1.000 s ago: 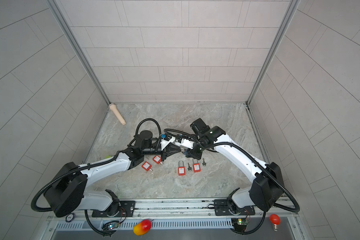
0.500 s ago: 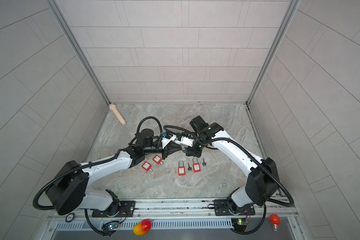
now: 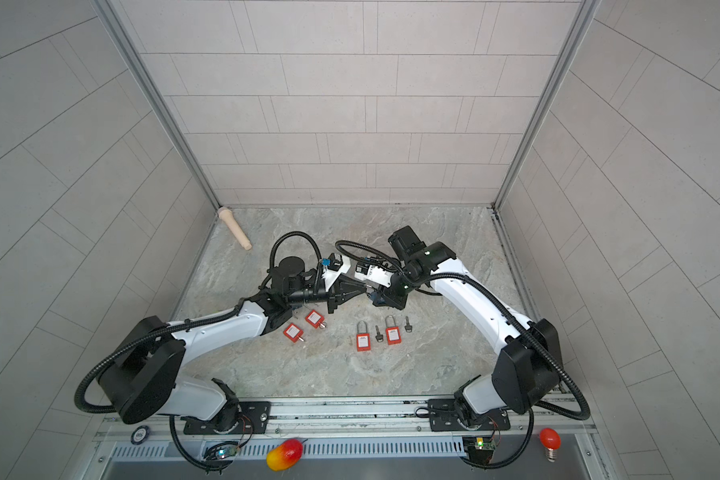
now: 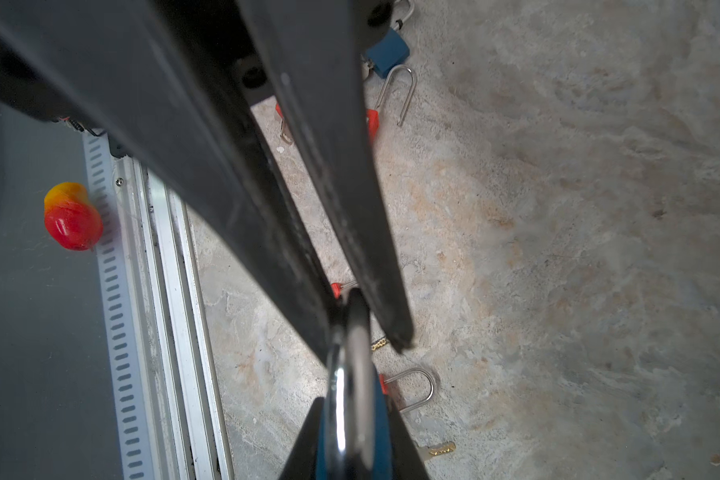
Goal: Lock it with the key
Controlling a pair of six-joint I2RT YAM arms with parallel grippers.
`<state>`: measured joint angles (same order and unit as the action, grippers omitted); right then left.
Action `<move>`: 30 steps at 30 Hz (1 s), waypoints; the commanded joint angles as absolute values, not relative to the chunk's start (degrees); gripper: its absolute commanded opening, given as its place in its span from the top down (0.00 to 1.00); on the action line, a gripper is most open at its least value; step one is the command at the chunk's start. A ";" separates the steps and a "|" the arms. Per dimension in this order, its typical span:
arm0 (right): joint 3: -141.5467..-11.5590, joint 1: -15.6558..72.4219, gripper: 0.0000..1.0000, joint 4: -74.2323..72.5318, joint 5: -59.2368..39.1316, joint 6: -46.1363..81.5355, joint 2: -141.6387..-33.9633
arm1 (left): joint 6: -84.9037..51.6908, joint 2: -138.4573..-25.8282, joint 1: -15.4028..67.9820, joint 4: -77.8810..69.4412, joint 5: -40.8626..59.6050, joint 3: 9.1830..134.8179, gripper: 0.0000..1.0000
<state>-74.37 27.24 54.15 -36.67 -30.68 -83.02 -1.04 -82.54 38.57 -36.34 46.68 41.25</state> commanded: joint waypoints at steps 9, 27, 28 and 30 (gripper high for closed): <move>-80.68 28.94 1.00 43.19 -46.10 -34.78 -82.40 | 5.95 -78.68 42.87 -25.43 58.84 43.72 1.00; -75.33 32.18 1.00 45.11 -47.02 -36.92 -79.31 | 6.73 -73.88 41.20 -21.69 55.12 46.86 0.93; -75.26 32.27 1.00 45.14 -47.02 -36.87 -79.19 | 6.69 -73.63 40.97 -21.66 55.21 46.91 0.92; -75.32 32.27 1.00 45.52 -47.02 -36.90 -79.39 | 6.46 -73.25 40.61 -21.49 55.31 47.03 0.89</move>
